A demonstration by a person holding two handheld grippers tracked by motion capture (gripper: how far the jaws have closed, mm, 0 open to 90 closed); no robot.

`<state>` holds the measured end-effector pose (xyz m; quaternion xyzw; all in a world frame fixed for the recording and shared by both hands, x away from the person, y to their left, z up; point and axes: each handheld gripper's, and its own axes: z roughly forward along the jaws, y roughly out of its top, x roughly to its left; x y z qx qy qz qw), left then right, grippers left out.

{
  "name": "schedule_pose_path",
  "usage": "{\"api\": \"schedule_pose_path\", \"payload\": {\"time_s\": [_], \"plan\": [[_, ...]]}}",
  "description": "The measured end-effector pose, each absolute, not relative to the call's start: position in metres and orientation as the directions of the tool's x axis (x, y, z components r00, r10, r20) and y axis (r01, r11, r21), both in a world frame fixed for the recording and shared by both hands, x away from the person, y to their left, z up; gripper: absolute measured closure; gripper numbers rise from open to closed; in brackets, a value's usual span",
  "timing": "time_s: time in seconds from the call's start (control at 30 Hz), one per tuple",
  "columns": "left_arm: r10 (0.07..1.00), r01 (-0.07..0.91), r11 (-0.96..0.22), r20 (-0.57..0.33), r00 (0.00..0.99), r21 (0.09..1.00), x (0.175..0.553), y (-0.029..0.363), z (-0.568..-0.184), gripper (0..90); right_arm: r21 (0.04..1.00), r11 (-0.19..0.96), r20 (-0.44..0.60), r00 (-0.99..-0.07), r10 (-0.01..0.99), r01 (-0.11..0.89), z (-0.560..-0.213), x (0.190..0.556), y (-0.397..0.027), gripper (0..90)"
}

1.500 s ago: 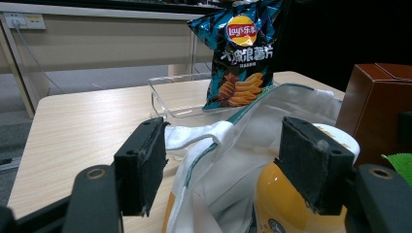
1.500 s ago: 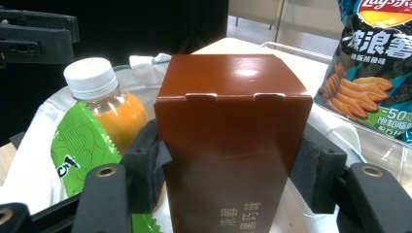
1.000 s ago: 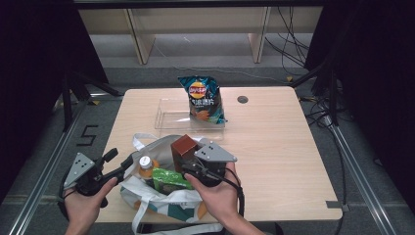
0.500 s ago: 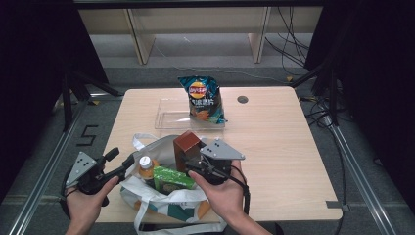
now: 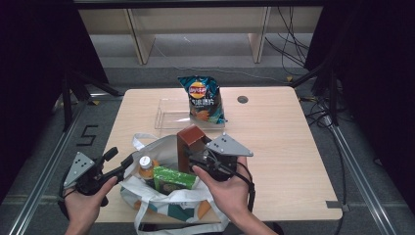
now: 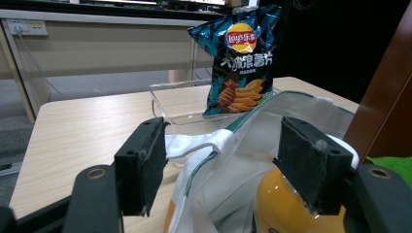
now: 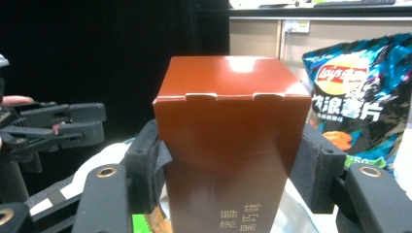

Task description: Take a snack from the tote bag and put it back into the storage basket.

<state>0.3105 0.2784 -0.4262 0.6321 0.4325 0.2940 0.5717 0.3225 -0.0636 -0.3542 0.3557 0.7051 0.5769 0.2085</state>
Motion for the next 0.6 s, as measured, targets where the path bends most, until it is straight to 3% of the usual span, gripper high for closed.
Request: {"api": "schedule_pose_path", "payload": {"time_s": [0.6], "plan": [[0.882,0.215,0.020,-0.119,0.457,0.976,0.310,0.277,-0.426,33.8,0.969,0.040,0.129,-0.633,0.763,0.246,-0.332,0.326,-0.074,39.2]]}}
